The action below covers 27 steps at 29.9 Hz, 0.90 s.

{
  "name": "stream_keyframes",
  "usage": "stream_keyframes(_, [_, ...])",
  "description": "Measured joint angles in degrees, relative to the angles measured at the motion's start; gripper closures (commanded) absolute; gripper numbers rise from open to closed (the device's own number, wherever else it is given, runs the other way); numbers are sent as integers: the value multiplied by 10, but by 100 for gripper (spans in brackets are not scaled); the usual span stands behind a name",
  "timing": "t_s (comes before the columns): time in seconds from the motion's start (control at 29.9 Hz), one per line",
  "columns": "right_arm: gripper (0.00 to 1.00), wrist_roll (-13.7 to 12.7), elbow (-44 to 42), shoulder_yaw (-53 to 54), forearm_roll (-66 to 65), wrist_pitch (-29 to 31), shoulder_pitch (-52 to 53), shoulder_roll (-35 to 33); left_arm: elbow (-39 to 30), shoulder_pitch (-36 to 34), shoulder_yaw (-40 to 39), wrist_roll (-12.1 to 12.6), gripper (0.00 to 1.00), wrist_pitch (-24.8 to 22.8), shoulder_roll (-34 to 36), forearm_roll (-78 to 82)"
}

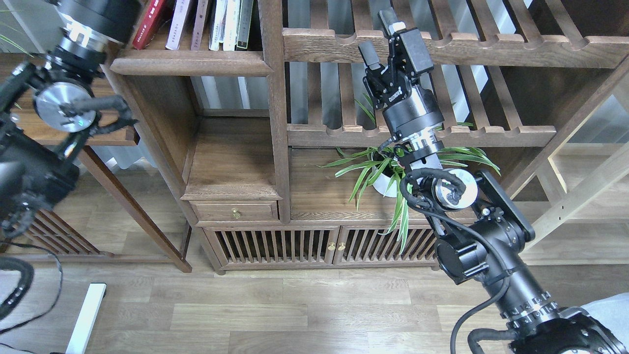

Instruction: Organize books on shelf

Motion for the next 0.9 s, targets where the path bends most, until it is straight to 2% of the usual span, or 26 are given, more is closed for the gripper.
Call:
stream_keyframes(0.3, [9,0,1,0,0,1,8,0,-4,38,5,43,2,0,-65,-7])
stream_keyframes(0.6, [7,-2,-1,0,-2,2,9,0,-16,101,8,113,2,0,-165,-6])
stream_keyframes(0.74, [6,-6,-1,2,-5,8,9,0,-16,121,11,128,2,0,-174,-6])
stream_keyframes(0.9, [5,-9,-4,2,-8,23,9,0,-16,132,29,132,2,0,-174,-8])
